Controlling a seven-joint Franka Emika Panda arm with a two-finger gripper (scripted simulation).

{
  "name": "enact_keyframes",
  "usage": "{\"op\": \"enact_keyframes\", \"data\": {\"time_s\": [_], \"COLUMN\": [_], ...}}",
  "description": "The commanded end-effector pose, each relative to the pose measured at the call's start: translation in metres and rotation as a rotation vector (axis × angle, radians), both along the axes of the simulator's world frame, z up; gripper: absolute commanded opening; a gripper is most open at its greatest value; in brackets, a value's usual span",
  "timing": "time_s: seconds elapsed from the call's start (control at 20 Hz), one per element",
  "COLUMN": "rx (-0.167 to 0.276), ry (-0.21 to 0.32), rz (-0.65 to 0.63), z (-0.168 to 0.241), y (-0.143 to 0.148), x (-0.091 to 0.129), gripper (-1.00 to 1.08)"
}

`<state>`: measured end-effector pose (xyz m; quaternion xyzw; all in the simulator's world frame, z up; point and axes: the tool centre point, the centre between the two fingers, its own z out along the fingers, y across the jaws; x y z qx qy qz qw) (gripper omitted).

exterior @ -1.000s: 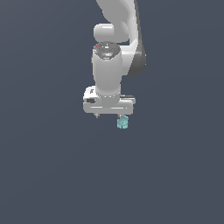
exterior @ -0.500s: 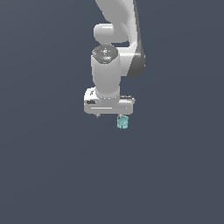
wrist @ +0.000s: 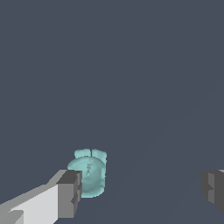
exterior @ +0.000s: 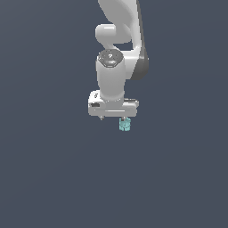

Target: Pick up the object and move it to a goal position.

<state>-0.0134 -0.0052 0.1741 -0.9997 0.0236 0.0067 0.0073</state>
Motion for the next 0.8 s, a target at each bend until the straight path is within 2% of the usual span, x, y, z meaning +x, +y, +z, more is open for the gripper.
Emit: {"op": "enact_keyframes", "data": {"time_s": [0.0, 0.75], "rx": [-0.002, -0.015], "ry": [0.000, -0.011], "rz": [-0.004, -0.042], "z": [-0.008, -0.076], "y": [0.007, 0.063], "x": [-0.005, -0.057], "gripper": [1.00, 1.00]}}
